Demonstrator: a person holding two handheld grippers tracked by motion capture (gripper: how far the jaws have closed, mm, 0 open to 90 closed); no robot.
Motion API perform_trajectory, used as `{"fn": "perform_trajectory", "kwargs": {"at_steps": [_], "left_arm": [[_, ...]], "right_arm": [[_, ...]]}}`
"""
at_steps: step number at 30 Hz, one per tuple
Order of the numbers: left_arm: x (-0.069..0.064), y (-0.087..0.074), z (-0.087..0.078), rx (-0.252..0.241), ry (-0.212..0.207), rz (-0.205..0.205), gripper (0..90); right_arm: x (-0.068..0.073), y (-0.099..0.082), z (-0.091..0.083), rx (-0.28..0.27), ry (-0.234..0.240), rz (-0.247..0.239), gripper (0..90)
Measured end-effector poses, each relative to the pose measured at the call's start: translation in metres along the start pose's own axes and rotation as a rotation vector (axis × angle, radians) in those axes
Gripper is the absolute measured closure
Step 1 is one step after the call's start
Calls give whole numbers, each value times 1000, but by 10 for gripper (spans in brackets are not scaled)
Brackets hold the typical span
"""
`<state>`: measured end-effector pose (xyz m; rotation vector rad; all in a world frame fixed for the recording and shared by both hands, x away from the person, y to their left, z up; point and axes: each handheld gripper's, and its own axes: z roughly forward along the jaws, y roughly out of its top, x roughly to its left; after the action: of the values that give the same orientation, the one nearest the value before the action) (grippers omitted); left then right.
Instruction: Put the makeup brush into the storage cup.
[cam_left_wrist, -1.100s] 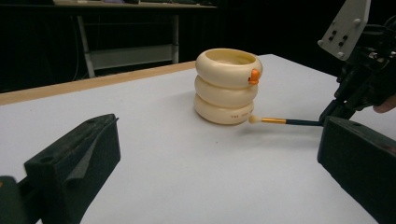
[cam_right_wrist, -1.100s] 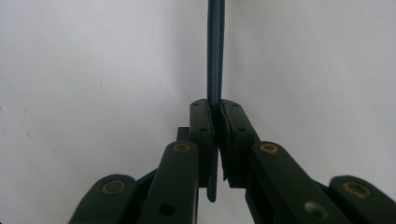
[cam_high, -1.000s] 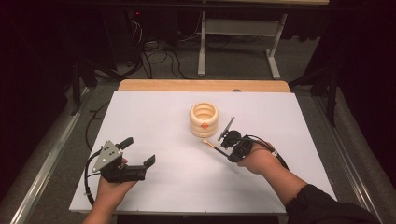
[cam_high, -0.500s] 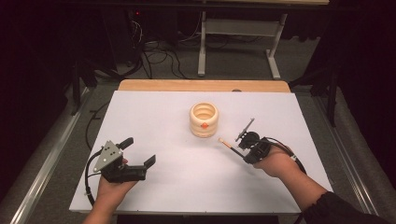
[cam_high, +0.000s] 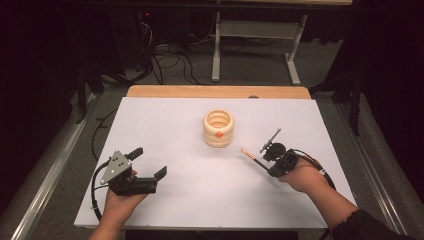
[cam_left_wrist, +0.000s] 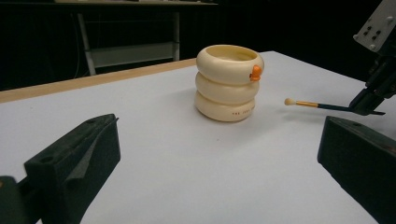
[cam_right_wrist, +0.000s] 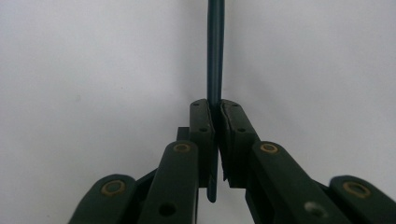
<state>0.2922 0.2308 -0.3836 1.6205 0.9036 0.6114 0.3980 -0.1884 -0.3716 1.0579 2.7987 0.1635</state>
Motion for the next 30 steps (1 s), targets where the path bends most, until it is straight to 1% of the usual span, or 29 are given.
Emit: {"fn": "perform_trajectory", "kwargs": {"at_steps": [1,2,9,15,17,19,20,21,22,23,27,28,29,30], "left_arm": [[0,0,0,0,-1,0,0],[0,0,0,2,-1,1,0],[0,0,0,1,-2,2,0],[0,0,0,1,-4,2,0],[0,0,0,0,-4,2,0],[0,0,0,0,-5,2,0],[0,0,0,1,-5,2,0],[0,0,0,2,-5,2,0],[0,0,0,1,-6,1,0],[0,0,0,1,-6,2,0],[0,0,0,3,-7,3,0],[0,0,0,3,-7,3,0],[0,0,0,4,-7,4,0],[0,0,0,5,-7,4,0]], "right_arm": [[0,0,0,0,1,4,869],[0,0,1,1,-1,-9,869],[-1,1,1,-2,-6,-14,868],[-1,0,2,-21,-13,5,870],[-3,-2,2,-40,-10,3,869],[-3,-2,2,-44,-8,5,870],[-4,-3,2,-63,-6,16,870],[-4,-3,2,-63,-6,16,870],[-6,-5,1,-83,-2,28,870],[-7,-6,1,-93,-2,28,870],[-9,-10,-3,-134,3,59,870],[-9,-10,-3,-134,3,59,870],[-10,-11,-3,-151,6,62,870],[-12,-13,-4,-173,4,78,870]]}}
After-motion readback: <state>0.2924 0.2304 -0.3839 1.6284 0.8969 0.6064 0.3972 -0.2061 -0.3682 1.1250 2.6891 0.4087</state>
